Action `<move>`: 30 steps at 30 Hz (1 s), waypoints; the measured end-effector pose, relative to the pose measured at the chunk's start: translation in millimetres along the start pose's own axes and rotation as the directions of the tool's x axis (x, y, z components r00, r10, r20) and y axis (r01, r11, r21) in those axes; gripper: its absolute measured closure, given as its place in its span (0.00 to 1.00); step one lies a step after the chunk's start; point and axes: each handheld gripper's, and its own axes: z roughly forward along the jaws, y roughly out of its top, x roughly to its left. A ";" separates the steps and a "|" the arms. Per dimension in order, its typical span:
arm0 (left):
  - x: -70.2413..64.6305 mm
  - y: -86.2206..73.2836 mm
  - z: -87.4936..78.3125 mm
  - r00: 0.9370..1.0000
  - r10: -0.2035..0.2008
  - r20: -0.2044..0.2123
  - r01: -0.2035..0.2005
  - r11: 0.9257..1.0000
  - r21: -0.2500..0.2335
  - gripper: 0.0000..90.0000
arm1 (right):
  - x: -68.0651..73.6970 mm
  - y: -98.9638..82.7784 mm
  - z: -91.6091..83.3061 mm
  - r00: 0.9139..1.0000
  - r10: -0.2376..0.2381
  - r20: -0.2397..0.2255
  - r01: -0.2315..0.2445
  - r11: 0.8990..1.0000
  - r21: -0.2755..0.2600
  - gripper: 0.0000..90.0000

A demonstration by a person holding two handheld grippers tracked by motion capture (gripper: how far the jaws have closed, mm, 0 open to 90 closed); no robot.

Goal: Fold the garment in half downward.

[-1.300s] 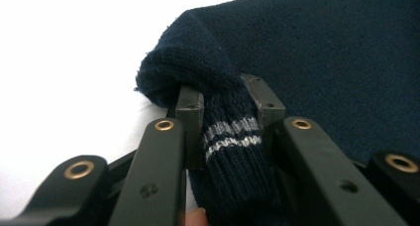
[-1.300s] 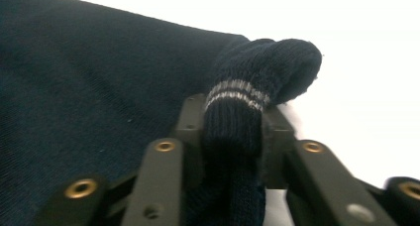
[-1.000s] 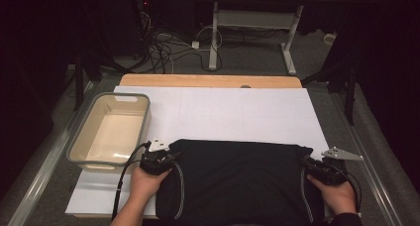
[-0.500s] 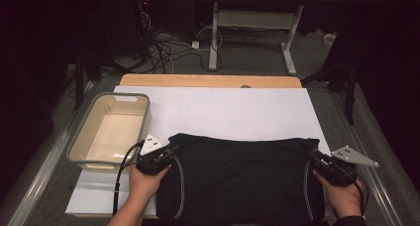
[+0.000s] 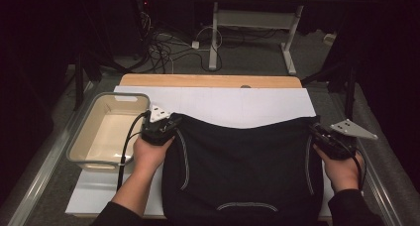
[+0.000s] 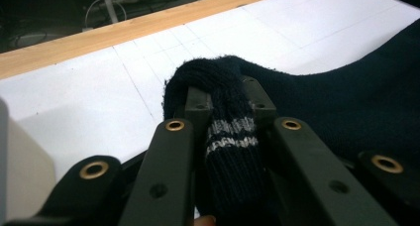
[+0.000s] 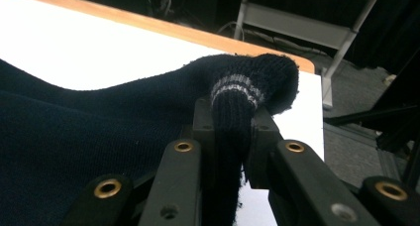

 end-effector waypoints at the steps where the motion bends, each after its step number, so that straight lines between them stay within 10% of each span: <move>1: 1.2 1.7 5.3 1.000 0.000 -0.004 0.000 1.000 0.013 0.84 | -1.1 1.0 5.6 1.000 -0.004 0.004 0.004 1.000 0.010 0.89; 8: 13.5 27.0 24.9 1.000 -0.008 -0.023 0.009 1.000 0.019 0.84 | -12.9 10.3 30.0 1.000 0.005 0.019 -0.005 0.999 0.034 0.89; 14: 26.7 60.7 26.7 0.997 -0.055 -0.052 0.056 0.998 0.010 0.77 | -27.4 42.6 28.7 0.997 0.068 0.028 -0.066 0.996 -0.059 0.79; 18: 22.4 46.9 34.2 0.996 -0.088 -0.003 0.088 0.995 0.057 0.51 | -35.9 36.0 37.3 0.992 0.128 0.014 -0.128 0.991 0.031 0.50; 30: -22.0 -37.7 -5.2 0.985 0.008 0.174 -0.007 1.000 -0.009 0.47 | -6.5 -48.0 -19.9 0.992 0.100 -0.077 -0.092 0.991 0.100 0.49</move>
